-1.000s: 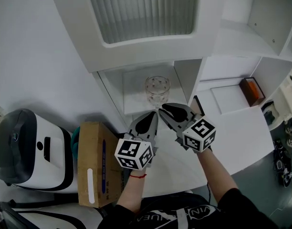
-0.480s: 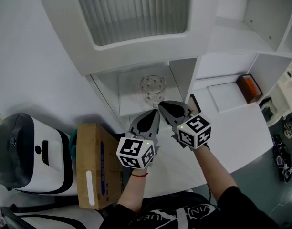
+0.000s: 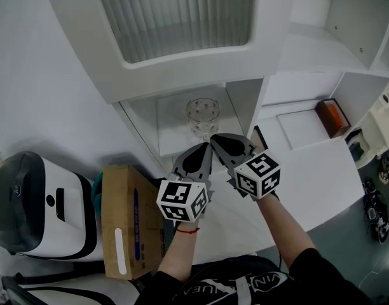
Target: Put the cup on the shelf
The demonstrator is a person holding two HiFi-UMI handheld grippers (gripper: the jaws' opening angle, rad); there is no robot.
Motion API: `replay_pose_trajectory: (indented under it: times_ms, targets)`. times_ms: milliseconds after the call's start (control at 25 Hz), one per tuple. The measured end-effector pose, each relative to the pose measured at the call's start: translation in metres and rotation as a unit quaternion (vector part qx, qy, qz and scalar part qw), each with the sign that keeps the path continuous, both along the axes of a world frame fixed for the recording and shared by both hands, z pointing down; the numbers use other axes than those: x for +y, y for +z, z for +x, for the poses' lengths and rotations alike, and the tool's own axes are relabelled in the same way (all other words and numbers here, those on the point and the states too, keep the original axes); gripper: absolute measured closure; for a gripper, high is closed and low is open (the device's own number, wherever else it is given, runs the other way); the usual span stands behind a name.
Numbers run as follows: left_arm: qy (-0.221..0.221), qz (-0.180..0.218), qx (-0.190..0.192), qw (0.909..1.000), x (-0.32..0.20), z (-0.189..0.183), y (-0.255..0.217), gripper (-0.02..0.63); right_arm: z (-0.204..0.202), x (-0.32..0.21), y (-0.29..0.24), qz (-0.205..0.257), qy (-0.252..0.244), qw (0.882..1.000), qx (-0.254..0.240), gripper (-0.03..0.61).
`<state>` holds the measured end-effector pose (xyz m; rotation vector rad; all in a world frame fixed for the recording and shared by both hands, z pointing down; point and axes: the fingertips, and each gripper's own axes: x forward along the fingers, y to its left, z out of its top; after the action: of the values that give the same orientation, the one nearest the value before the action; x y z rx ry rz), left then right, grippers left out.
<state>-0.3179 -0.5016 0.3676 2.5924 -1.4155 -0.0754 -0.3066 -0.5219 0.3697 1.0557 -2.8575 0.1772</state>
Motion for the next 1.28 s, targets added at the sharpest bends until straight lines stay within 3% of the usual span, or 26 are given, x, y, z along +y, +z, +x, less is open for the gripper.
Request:
replay_pose_trajectory:
  times_ms: [560, 1280]
  targets:
    - [-0.01, -0.006, 0.005, 0.9999, -0.01, 0.002, 0.0, 0.604, 0.013, 0.002, 0.0, -0.008, 0.007, 1.0, -0.004, 0.561]
    - [-0.034, -0.015, 0.008, 0.9993, 0.037, 0.006, 0.016, 0.604, 0.015, 0.06, 0.014, -0.016, -0.034, 0.999, 0.012, 0.568]
